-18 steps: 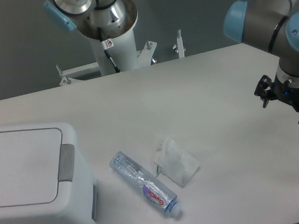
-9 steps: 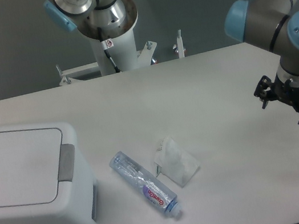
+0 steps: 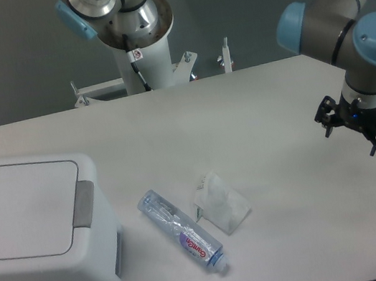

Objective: Open the trash can
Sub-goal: 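Move the gripper across the table toward the white trash bin lid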

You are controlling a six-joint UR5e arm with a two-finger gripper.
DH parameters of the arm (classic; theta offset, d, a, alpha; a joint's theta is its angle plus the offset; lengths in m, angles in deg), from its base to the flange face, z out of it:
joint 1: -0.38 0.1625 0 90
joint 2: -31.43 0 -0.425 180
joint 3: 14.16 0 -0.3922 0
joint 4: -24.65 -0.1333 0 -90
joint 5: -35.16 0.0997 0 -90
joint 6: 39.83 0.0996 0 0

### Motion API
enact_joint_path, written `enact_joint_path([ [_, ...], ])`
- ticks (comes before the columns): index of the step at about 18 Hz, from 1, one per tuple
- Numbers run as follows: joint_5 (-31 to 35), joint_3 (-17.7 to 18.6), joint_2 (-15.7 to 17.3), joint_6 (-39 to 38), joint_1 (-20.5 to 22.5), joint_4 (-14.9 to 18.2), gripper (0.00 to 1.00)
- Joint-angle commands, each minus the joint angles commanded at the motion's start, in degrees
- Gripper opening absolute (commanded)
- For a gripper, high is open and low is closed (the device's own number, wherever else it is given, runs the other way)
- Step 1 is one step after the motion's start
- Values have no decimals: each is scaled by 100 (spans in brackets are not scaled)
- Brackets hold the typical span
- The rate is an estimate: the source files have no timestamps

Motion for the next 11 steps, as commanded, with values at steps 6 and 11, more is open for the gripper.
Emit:
enact_joint_path([
  [6,-26,-175,0,-258,-35,341,100],
  [11,-44,-658,-26,-1030,-307,1150,100],
])
